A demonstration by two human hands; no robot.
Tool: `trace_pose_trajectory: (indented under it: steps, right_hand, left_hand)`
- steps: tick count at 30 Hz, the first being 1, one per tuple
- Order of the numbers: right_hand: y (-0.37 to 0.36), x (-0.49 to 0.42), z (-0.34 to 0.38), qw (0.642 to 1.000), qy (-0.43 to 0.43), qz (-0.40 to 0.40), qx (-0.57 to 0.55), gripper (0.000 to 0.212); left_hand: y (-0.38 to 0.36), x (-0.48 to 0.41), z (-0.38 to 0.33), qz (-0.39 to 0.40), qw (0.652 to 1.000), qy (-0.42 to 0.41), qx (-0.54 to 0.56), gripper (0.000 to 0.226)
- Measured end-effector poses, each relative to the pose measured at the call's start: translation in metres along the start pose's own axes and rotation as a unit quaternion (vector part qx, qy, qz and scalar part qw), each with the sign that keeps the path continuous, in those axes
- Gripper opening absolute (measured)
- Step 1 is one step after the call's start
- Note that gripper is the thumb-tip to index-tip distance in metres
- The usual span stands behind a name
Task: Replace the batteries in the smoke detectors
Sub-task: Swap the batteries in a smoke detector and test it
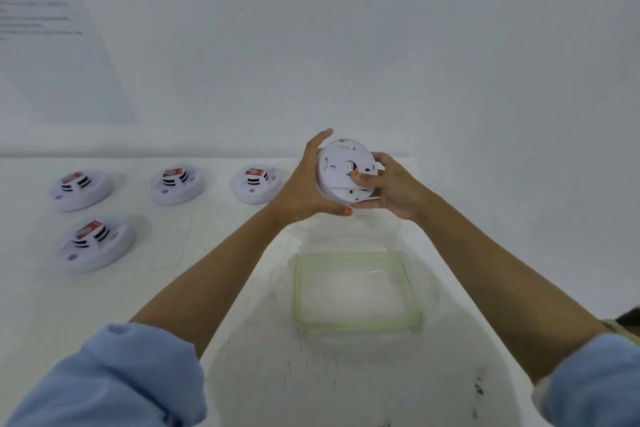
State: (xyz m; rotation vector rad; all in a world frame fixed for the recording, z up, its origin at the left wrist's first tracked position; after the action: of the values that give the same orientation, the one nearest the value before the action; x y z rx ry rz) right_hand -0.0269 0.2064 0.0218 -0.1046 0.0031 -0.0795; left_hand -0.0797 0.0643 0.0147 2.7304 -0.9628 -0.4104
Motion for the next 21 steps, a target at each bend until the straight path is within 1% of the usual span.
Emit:
trace_pose_trajectory:
  steps: [2, 6, 9, 11, 12, 13, 14, 16, 18, 21]
  right_hand:
    - [-0.005, -0.001, -0.004, 1.000, -0.001, 0.000, 0.002, 0.036]
    - [-0.014, -0.003, -0.012, 1.000, 0.000, -0.003, -0.007, 0.038]
    - [-0.016, -0.005, -0.014, 1.000, -0.008, 0.006, 0.009, 0.041]
    - [-0.013, -0.007, -0.010, 0.997, 0.001, 0.007, 0.071, 0.052]
    - [-0.010, -0.008, -0.005, 0.990, 0.029, -0.004, 0.136, 0.059]
    - [-0.007, -0.010, 0.002, 0.974, 0.076, -0.018, 0.212, 0.067]
    - [-0.006, -0.010, 0.010, 0.950, 0.133, -0.026, 0.281, 0.072]
    - [-0.010, -0.010, 0.024, 0.900, 0.219, 0.000, 0.376, 0.076]
    - [-0.020, -0.010, 0.031, 0.852, 0.249, 0.051, 0.458, 0.076]
    - [-0.028, -0.013, 0.038, 0.796, 0.257, 0.070, 0.544, 0.073]
  left_hand:
    - [0.000, 0.002, 0.002, -0.001, 1.000, -0.002, -0.010, 0.119]
    - [0.004, 0.004, 0.010, -0.031, 0.999, -0.003, -0.005, 0.116]
    - [0.008, 0.003, 0.012, -0.042, 0.999, -0.005, -0.014, 0.110]
    - [0.011, 0.001, 0.012, -0.045, 0.999, -0.008, -0.012, 0.108]
    - [0.014, -0.001, 0.012, -0.048, 0.999, -0.010, -0.012, 0.108]
    - [0.016, -0.002, 0.012, -0.053, 0.998, -0.013, -0.014, 0.106]
    - [0.018, -0.003, 0.011, -0.057, 0.998, -0.018, -0.017, 0.104]
    - [0.020, -0.005, 0.009, -0.055, 0.998, -0.025, -0.027, 0.101]
    - [0.019, -0.008, 0.008, -0.040, 0.998, -0.028, -0.030, 0.099]
    - [0.020, -0.009, 0.006, -0.022, 0.999, -0.033, -0.034, 0.102]
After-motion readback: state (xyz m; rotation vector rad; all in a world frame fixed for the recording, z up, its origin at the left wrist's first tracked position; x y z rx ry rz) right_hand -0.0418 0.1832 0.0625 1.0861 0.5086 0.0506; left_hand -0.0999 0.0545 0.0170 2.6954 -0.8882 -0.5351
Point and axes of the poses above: each hand's wrist, its own x-axis away from the middle knuckle, its own y-axis out of the back of the hand, z = x × y, the point moved 4 cm from there along -x, towards the middle knuckle, and after that the axes turned 8 degrees about y, right-handed, at the moved point
